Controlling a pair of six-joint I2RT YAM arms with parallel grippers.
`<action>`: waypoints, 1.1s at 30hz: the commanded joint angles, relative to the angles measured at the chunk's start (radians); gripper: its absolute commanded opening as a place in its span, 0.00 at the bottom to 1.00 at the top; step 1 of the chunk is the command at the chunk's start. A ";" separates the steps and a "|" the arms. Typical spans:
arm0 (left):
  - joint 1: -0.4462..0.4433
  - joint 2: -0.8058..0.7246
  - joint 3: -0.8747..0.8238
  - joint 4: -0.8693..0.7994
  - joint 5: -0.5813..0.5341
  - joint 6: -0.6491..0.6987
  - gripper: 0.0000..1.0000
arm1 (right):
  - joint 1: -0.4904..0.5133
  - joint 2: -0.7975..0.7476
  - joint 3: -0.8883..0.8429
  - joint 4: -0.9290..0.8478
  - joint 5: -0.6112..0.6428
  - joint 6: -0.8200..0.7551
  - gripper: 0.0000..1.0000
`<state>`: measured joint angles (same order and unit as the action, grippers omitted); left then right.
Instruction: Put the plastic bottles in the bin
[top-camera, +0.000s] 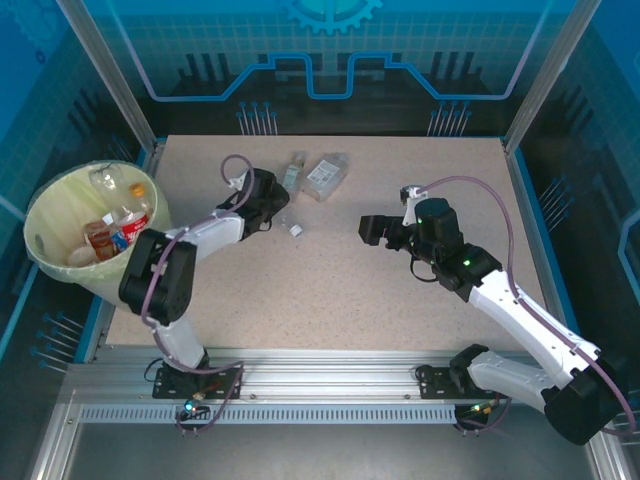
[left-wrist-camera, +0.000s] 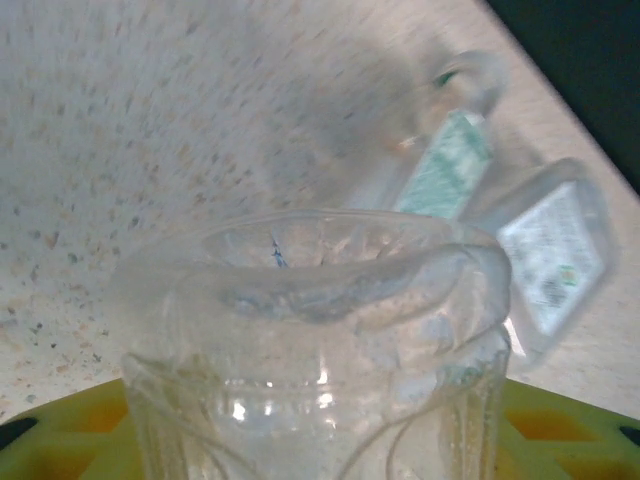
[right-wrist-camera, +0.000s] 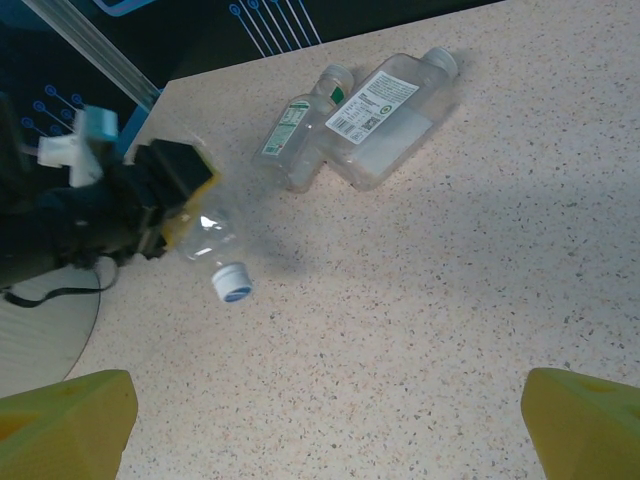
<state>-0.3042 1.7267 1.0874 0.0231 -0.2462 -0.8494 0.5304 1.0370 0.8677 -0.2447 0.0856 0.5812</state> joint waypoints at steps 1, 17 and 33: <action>-0.007 -0.120 -0.032 0.040 0.004 0.098 0.49 | -0.011 0.003 -0.015 0.029 -0.013 0.014 1.00; -0.007 -0.450 0.086 -0.155 0.151 0.362 0.46 | -0.012 0.005 -0.016 0.082 0.001 0.017 1.00; 0.029 -0.653 0.351 -0.575 0.047 0.654 0.46 | -0.006 -0.034 -0.029 0.249 -0.239 -0.097 1.00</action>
<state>-0.2882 1.1042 1.3773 -0.4301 -0.1761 -0.2817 0.5289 1.0245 0.8455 -0.0708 -0.0891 0.5179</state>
